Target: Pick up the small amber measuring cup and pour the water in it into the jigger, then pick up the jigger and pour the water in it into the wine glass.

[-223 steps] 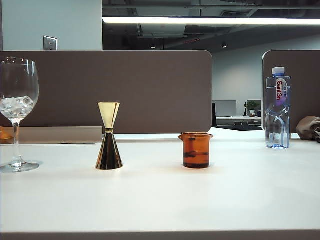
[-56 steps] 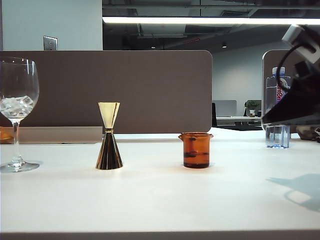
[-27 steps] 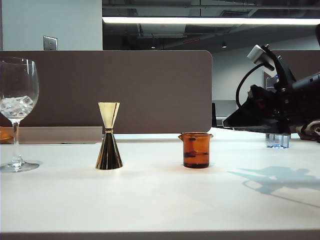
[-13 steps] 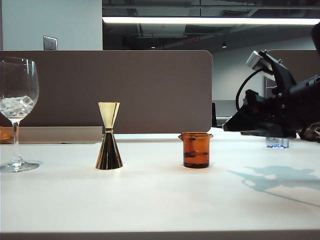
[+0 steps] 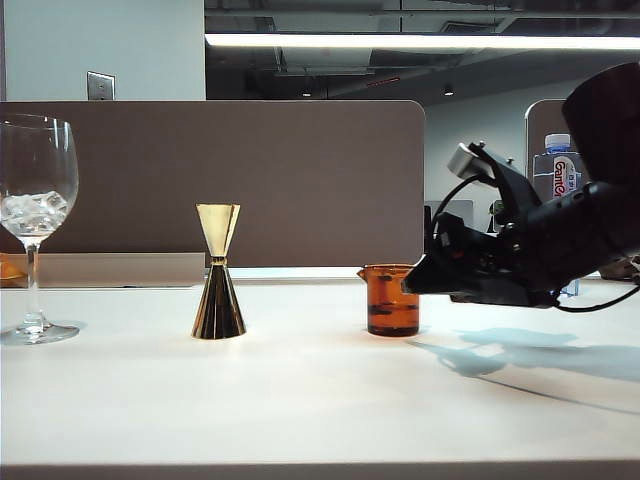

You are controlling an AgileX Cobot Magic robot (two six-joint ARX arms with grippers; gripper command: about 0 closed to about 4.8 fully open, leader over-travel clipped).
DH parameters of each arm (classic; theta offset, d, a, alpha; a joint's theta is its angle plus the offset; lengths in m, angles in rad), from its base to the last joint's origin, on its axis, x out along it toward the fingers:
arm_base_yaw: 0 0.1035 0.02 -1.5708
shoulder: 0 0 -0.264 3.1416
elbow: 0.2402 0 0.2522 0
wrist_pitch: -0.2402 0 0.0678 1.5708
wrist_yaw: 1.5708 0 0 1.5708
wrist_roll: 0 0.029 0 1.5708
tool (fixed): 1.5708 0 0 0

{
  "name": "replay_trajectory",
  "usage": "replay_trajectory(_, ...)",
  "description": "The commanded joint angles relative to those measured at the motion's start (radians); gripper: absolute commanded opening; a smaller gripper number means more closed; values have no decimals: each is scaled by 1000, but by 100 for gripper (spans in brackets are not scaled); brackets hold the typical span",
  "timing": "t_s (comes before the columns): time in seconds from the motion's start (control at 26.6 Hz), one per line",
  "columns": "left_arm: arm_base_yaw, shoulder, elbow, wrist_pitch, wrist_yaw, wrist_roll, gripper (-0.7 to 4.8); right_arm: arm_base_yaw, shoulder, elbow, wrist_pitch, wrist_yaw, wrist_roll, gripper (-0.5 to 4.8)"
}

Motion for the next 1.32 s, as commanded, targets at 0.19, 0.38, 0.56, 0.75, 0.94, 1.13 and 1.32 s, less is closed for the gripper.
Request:
replay_trajectory(0.19,0,0,3,12,1,1,-2,24,60,51,13,1,-7,407)
replay_trajectory(0.38,0,0,3,13,1,1,-2,38,87,89,13,19,-10,409)
replay_trajectory(0.56,0,0,3,12,3,1,-2,53,148,151,11,25,-9,410)
replay_trajectory(0.75,0,0,3,12,4,1,-2,68,180,188,13,43,-9,410)
replay_trajectory(0.94,0,0,3,12,4,1,-2,73,191,198,13,96,-9,409)
replay_trajectory(1.13,0,0,3,12,4,1,-2,74,205,211,20,96,-9,409)
replay_trajectory(1.32,0,0,3,12,4,1,-2,80,217,230,13,95,-8,409)
